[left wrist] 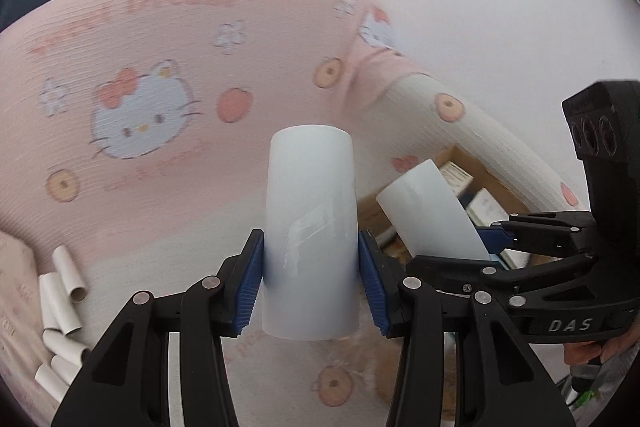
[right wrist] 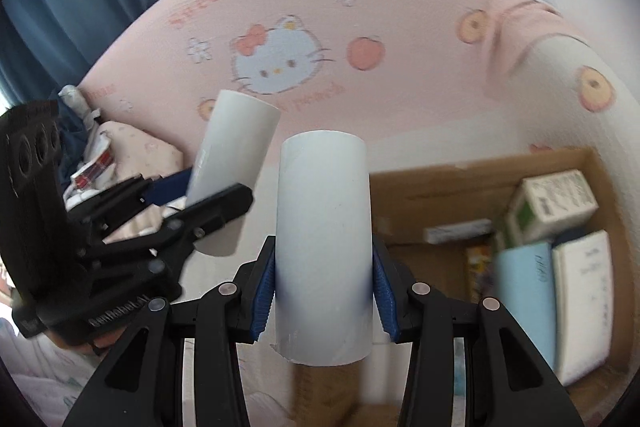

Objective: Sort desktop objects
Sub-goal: 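Carry both held white rolls over to the cardboard box, then lower the roll into the box and open the right gripper, then lower the left gripper's roll into the box beside the others and open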

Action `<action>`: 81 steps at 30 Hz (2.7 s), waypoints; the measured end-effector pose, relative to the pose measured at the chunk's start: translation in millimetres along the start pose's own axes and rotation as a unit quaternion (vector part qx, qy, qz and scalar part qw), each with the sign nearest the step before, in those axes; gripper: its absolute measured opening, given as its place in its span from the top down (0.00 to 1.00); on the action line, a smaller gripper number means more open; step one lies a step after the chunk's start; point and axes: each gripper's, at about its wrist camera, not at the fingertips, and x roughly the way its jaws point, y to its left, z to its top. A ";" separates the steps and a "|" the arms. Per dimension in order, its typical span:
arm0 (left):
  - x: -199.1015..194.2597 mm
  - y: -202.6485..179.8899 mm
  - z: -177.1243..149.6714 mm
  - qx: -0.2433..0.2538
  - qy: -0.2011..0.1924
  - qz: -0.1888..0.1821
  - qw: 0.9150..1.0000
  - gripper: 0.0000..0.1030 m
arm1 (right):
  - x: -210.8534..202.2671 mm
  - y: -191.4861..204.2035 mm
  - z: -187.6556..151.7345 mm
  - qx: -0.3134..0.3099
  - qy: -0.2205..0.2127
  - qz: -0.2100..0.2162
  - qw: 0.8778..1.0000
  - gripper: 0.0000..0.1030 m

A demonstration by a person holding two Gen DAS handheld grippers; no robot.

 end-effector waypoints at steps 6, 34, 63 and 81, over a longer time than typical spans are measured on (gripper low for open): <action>29.1 -37.7 11.2 0.038 0.018 -0.024 0.999 0.51 | 0.4 -52.4 -13.7 0.038 0.013 -0.017 0.999 0.60; 80.7 -24.1 27.2 0.120 0.080 -0.028 0.989 0.51 | 135.9 -121.0 -27.9 0.127 0.277 -0.008 0.952 0.60; 60.2 -2.0 22.9 0.134 0.066 -0.029 0.988 0.51 | 179.8 -145.9 -47.0 0.103 0.380 -0.019 0.919 0.59; 59.5 -6.4 19.9 0.147 0.068 -0.022 0.987 0.51 | 155.6 -159.9 -31.9 0.042 0.371 -0.047 0.927 0.77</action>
